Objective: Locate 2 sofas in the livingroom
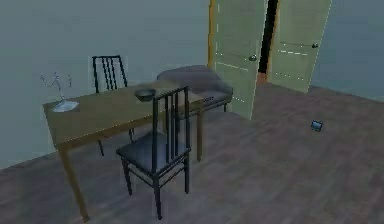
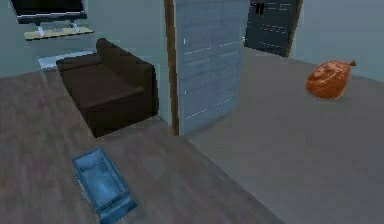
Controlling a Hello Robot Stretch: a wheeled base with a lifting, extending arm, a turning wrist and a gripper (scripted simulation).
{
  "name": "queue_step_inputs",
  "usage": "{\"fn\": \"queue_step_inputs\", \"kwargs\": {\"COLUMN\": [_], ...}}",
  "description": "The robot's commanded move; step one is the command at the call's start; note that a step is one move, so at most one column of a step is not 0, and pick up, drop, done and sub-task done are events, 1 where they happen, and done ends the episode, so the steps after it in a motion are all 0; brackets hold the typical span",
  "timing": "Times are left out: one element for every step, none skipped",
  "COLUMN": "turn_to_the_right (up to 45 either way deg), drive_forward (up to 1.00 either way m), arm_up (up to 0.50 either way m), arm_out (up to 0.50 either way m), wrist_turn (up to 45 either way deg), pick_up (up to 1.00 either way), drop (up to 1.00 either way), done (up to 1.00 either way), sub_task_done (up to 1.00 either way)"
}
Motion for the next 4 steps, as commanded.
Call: {"fn": "queue_step_inputs", "kwargs": {"turn_to_the_right": [18.0, 0.0, 42.0, 0.0], "drive_forward": [0.00, 0.75, 0.00, 0.05], "arm_up": [0.00, 0.00, 0.00, 0.00], "arm_out": [0.00, 0.00, 0.00, 0.00], "wrist_turn": [0.0, 0.0, 0.0, 0.0], "pick_up": [0.00, 0.00, 0.00, 0.00], "drop": [0.00, 0.00, 0.00, 0.00], "done": [0.00, 0.00, 0.00, 0.00], "sub_task_done": [0.00, 0.00, 0.00, 0.00]}}
